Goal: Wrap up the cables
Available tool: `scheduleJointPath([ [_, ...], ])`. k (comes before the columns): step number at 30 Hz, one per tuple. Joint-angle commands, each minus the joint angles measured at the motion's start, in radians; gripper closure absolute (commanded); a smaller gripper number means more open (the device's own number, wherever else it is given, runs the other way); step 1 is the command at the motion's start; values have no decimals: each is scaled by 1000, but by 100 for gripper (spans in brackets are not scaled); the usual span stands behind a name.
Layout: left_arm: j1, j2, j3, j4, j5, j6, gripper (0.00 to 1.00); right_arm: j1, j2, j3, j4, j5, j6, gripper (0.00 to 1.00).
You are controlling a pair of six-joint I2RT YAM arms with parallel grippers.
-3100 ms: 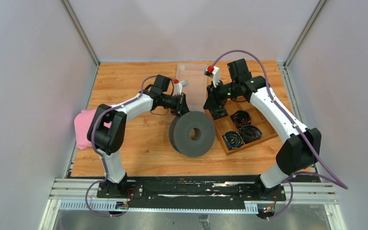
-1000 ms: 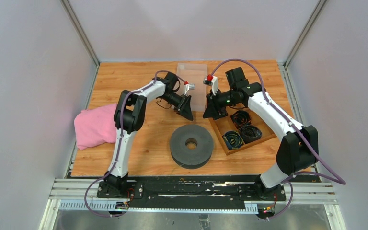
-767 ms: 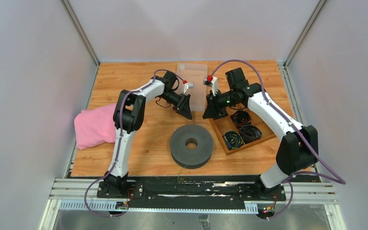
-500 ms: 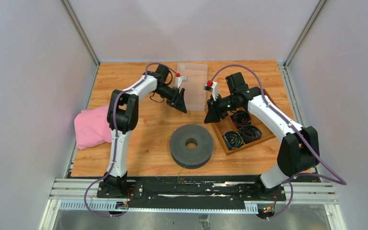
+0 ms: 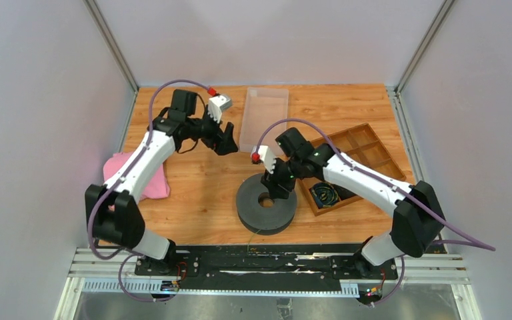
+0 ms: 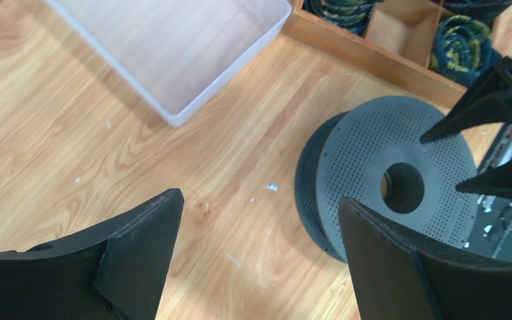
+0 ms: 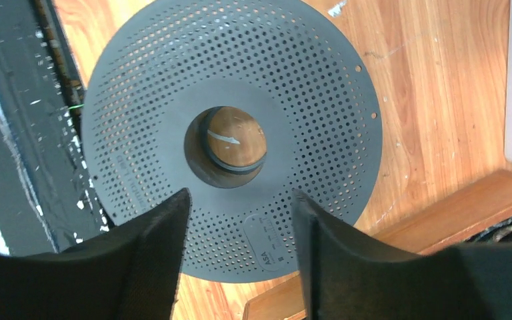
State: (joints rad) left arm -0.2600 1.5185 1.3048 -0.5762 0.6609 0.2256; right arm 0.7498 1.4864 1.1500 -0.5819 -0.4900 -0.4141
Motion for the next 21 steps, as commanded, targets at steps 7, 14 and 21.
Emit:
scheduleJointPath([
  [7, 53, -302, -291, 95, -188, 40, 2, 174, 105, -1, 78, 468, -4, 34],
  [14, 162, -389, -327, 60, -121, 39, 2, 227, 176, 7, 118, 588, -29, 32],
  [21, 168, -508, -456, 71, 4, 159, 2, 218, 225, 68, 121, 681, -26, 32],
])
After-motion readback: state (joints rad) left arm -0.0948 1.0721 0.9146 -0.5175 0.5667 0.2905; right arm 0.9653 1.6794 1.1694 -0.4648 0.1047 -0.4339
